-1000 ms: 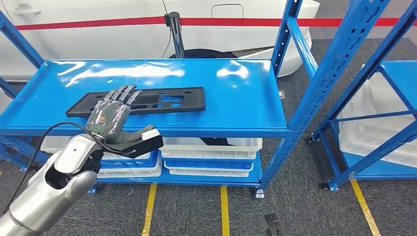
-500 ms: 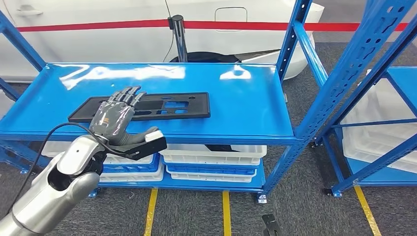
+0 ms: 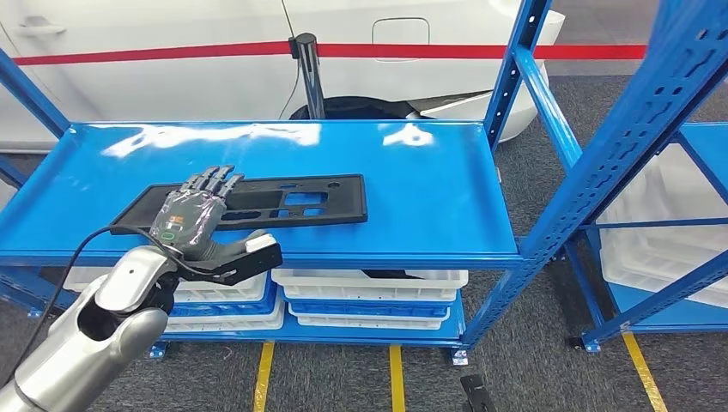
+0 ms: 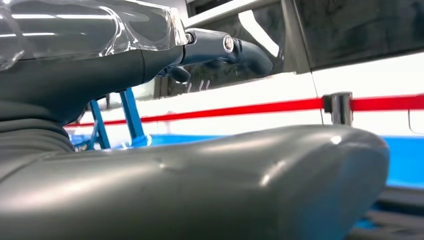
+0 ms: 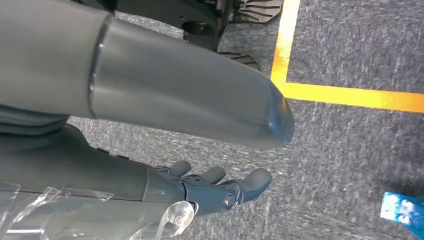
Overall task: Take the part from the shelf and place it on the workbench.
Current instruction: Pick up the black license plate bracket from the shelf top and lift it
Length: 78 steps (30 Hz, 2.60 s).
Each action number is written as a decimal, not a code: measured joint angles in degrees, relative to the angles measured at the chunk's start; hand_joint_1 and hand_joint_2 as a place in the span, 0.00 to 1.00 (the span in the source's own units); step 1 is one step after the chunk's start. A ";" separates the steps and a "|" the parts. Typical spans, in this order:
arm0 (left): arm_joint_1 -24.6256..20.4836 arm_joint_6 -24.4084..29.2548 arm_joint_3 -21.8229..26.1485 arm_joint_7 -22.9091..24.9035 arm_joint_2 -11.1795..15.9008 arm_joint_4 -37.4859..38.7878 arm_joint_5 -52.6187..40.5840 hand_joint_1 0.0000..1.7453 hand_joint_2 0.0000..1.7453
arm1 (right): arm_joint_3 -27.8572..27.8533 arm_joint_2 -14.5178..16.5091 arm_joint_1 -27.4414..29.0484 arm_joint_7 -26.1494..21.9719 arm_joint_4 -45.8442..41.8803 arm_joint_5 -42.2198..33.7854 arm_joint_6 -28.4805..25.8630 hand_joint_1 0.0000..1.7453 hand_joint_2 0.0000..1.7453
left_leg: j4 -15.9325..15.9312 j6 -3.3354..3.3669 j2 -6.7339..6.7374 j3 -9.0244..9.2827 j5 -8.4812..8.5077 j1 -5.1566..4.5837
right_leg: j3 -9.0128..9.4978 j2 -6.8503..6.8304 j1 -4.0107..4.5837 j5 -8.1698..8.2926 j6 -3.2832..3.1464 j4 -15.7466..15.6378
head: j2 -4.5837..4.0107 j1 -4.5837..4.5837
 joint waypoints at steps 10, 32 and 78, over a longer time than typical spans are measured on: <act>2.21 0.27 1.12 0.02 0.49 0.73 0.88 0.00 0.00 | 0.44 0.01 0.14 0.10 0.00 0.06 0.19 0.00 0.00 | -0.49 2.85 -0.46 3.86 -2.48 -0.48 | -10.53 -0.32 0.36 -3.02 0.53 15.35 | 0.01 0.20; 4.83 3.36 2.50 -4.49 0.20 1.44 6.05 0.00 0.75 | 1.33 0.44 0.14 0.12 0.07 -0.31 0.50 0.00 0.00 | 0.14 -0.43 -0.25 0.09 0.35 0.64 | -0.59 0.08 0.32 0.70 -0.43 -0.17 | -0.01 0.05; 8.21 -0.95 -5.49 -1.53 -4.44 -2.39 -6.63 0.00 1.00 | 1.81 0.69 0.37 0.85 0.26 -1.33 0.19 0.00 0.00 | -0.51 0.28 -0.25 0.52 0.27 0.40 | 0.12 0.01 0.50 0.83 0.58 -1.38 | 0.00 0.18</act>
